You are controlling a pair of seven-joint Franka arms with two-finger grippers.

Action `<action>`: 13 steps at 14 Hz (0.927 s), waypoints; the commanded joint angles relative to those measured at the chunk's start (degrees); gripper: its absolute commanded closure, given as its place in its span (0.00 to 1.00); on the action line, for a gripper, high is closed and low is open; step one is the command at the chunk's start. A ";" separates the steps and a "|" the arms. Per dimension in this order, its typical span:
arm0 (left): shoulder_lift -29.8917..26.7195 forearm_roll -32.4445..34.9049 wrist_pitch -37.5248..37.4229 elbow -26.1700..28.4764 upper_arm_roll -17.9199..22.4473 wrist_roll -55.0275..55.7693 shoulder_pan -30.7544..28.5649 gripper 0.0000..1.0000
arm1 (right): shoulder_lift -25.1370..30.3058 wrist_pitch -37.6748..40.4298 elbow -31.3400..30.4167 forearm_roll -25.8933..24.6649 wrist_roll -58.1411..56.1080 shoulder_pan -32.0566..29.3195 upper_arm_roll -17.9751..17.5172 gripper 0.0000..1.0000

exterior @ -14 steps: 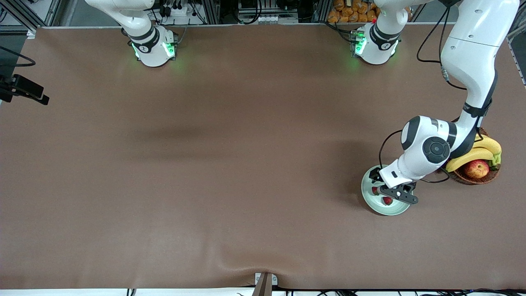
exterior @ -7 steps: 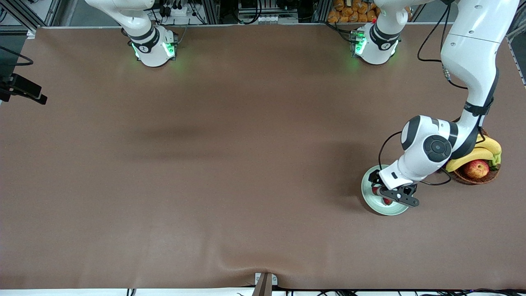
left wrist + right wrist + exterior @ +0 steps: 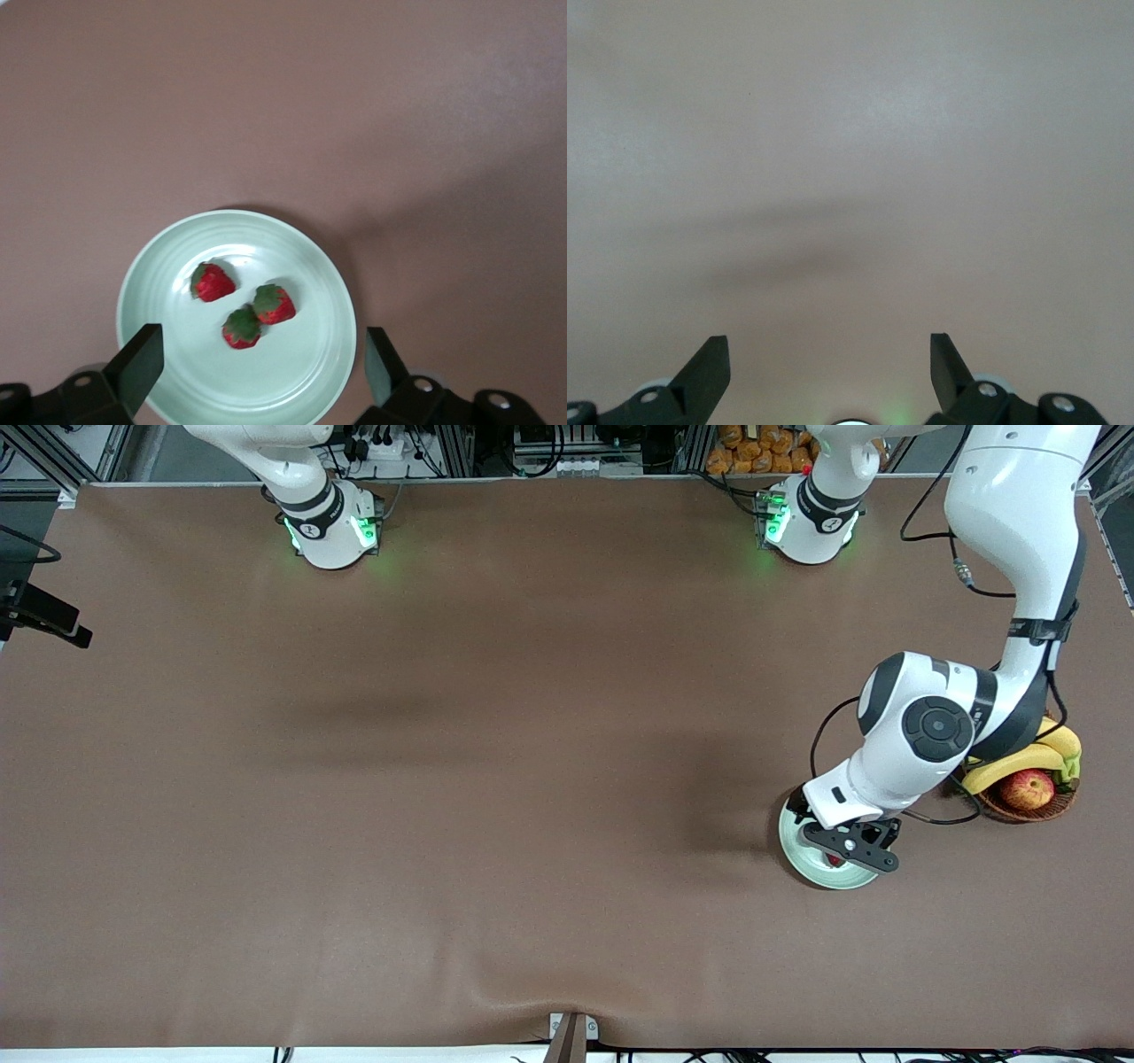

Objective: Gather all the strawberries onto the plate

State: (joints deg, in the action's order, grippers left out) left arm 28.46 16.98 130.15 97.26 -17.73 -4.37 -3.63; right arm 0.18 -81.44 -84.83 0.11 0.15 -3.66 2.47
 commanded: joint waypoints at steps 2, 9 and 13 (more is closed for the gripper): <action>-3.58 -0.89 -5.77 -1.64 0.50 2.34 0.82 0.00 | 0.61 0.85 0.28 0.07 -0.06 -0.91 -0.71 0.00; -14.47 -5.72 -14.64 -1.11 1.11 2.18 1.79 0.00 | 0.52 0.76 0.28 0.07 -0.06 -0.91 -0.71 0.00; -22.55 -12.76 -19.41 3.36 3.23 2.35 2.40 0.00 | 0.52 0.76 0.28 0.16 -0.06 -0.82 -0.89 0.00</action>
State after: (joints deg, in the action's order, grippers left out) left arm 11.40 6.70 111.25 95.83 -15.99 -2.25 -1.78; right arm 0.18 -81.40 -84.78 0.11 0.15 -3.66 2.41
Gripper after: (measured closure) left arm 0.000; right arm 0.000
